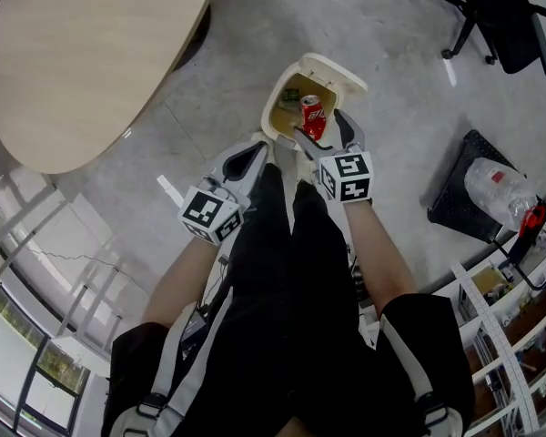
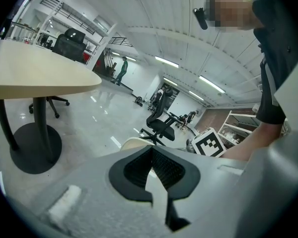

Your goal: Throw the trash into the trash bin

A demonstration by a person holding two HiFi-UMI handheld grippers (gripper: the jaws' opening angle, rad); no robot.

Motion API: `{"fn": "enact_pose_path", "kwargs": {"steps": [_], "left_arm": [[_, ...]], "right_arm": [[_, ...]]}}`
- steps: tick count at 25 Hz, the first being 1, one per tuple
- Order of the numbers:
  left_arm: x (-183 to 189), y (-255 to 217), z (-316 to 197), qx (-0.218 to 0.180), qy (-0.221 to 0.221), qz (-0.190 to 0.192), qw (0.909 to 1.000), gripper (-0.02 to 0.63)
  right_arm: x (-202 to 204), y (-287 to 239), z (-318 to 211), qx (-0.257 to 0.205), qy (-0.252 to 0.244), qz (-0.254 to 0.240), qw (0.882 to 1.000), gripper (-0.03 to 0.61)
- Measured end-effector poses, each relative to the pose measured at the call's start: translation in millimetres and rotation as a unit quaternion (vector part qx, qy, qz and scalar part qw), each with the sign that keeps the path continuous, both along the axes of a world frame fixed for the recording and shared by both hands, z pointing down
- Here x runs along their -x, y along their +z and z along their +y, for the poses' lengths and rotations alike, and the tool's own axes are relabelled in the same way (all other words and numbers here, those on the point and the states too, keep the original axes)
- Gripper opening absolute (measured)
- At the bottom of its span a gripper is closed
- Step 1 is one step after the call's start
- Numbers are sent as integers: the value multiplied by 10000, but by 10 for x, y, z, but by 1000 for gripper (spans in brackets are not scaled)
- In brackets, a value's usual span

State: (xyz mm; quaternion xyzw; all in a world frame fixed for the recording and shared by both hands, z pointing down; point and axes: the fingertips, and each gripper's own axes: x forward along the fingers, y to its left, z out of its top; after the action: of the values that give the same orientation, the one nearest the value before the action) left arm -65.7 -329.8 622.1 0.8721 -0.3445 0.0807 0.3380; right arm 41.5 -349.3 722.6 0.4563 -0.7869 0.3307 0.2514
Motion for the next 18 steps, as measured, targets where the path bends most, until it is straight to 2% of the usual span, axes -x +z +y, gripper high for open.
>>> {"fn": "enact_pose_path", "kwargs": {"steps": [4,9,15,18], "left_arm": [[32,36,61,74,-35,-15,10000,3],[-33,-19,60,-11,-68,14,10000,3],[-98,-390,-94,-444,-144,8,9989,2],[-92,-666,-228,-744,-235,3,9969,3]], "right_arm": [[-51,-83,-10,-230,22,127,9997,311],[-266,-270,-38,-498,238,156,9984,233],[-512,-799,-105,-1058,475,105,9932,132],[-687,-1189,-218,-1397,664,-24,9880,117]]}}
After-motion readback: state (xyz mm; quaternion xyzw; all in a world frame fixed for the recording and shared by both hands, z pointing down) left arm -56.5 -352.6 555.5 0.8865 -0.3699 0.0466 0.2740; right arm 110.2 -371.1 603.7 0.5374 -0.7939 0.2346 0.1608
